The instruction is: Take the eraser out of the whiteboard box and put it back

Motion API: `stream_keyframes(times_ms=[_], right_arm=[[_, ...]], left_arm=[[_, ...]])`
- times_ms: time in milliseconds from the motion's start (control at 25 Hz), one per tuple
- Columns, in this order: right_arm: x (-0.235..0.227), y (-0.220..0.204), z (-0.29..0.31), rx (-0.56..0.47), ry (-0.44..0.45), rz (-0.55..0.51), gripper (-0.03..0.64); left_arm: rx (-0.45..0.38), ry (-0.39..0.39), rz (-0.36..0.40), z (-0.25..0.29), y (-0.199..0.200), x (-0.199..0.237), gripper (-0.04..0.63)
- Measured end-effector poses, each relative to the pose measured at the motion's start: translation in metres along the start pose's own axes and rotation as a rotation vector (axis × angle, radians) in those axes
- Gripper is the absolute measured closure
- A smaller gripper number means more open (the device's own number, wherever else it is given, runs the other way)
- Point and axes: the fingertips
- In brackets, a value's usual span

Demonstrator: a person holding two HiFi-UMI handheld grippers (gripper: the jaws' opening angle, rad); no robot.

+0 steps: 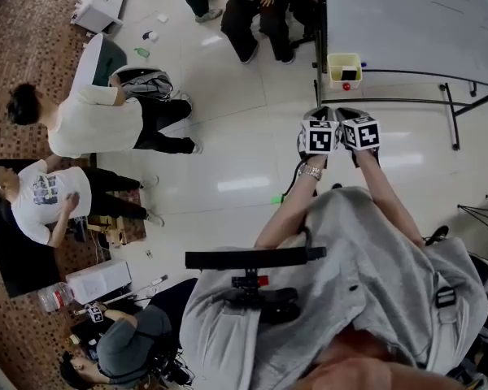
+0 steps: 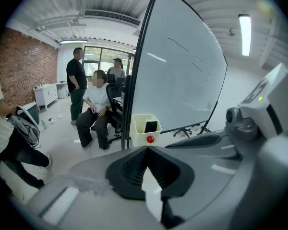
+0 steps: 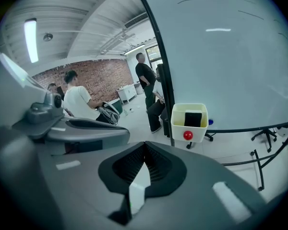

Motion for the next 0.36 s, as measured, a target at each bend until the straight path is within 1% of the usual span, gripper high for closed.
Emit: stream_keyframes(times_ms=[200,360], right_arm=[[0.022,0.005,0.004,-0.003,0.021,-0.025,0.614],[0.033,-0.001,0.005,0.004,0.044,-0.019,0.614]], left_arm=[[-0.011,0.015,-0.011,-0.014,0.0,0.014,0.603],[0.0,0.002,-0.016,-0.015,-0.007,0.015,0.603]])
Point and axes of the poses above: the fingertips, and each gripper's own axes: z forward along the fingers, x to its left, y out of its top, and after that the axes turned 6 degrees about -y, right-handed
